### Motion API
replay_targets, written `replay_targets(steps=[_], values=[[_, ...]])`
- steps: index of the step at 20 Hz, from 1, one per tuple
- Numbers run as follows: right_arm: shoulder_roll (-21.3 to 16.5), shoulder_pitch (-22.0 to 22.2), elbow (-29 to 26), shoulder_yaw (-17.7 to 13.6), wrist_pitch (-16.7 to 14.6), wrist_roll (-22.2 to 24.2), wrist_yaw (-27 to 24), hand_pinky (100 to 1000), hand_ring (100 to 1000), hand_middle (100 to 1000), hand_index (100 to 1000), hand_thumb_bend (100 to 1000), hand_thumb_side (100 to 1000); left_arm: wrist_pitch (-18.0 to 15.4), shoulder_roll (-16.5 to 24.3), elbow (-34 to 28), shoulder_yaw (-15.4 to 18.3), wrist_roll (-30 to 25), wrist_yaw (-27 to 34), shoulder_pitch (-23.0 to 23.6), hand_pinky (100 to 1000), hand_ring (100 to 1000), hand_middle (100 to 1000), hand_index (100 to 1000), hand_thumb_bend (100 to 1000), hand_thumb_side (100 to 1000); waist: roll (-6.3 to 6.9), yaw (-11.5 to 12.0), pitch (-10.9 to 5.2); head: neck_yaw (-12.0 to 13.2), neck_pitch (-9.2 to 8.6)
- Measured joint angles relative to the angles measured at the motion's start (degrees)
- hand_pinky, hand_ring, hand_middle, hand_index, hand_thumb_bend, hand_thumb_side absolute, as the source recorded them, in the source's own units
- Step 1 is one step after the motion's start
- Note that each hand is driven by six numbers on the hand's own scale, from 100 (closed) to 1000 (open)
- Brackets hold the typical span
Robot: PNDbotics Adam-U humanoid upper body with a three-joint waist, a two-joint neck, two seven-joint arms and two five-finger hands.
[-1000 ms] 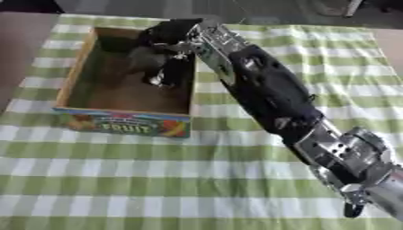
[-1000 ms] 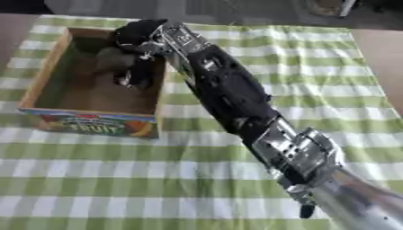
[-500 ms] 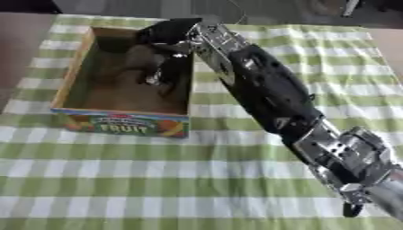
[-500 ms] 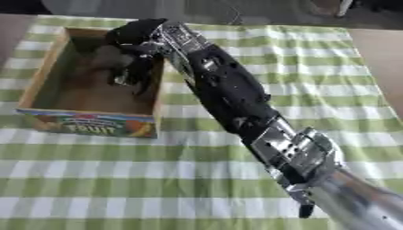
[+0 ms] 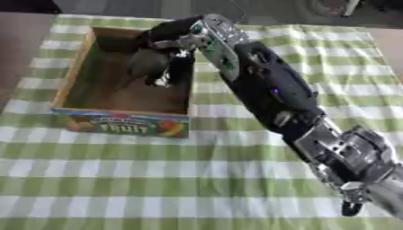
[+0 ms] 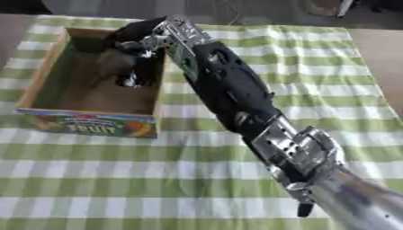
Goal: Pick up objects on the table and place them in the box.
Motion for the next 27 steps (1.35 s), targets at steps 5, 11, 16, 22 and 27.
replay_targets(steps=[5,11,16,22,27], values=[[-0.3,0.0,-0.6,-0.1,3.4,-2.6,-3.7,1000,1000,1000,1000,712,1000,0.0,0.0,0.0,0.0,0.0,0.0,0.0,329,364,665,473,100,756,0.00,0.0,0.00,0.2,0.00],[-1.0,-0.1,-3.6,0.7,4.8,-4.9,-4.8,1000,1000,1000,1000,611,1000,0.0,0.0,0.0,0.0,0.0,0.0,0.0,330,364,665,473,100,763,-0.01,-0.1,0.00,0.4,0.00],[-2.9,-0.1,-10.8,0.7,7.8,-8.9,-7.3,1000,1000,1000,1000,371,1000,0.1,0.0,0.0,0.0,0.1,0.0,0.0,331,364,665,473,100,763,-0.01,-1.0,-0.36,1.0,0.20],[-8.3,2.0,-24.9,0.3,13.6,-11.4,-15.5,981,1000,952,983,100,1000,0.2,0.0,0.0,0.1,0.2,-0.3,0.1,332,366,665,476,100,761,0.32,-2.5,-1.25,2.5,0.74],[-13.7,6.5,-37.0,-2.1,20.1,-14.7,-24.9,976,1000,934,969,100,1000,0.3,0.0,0.0,0.2,0.4,-0.5,0.4,333,368,666,478,100,759,1.02,-4.0,-1.84,4.7,1.46]])
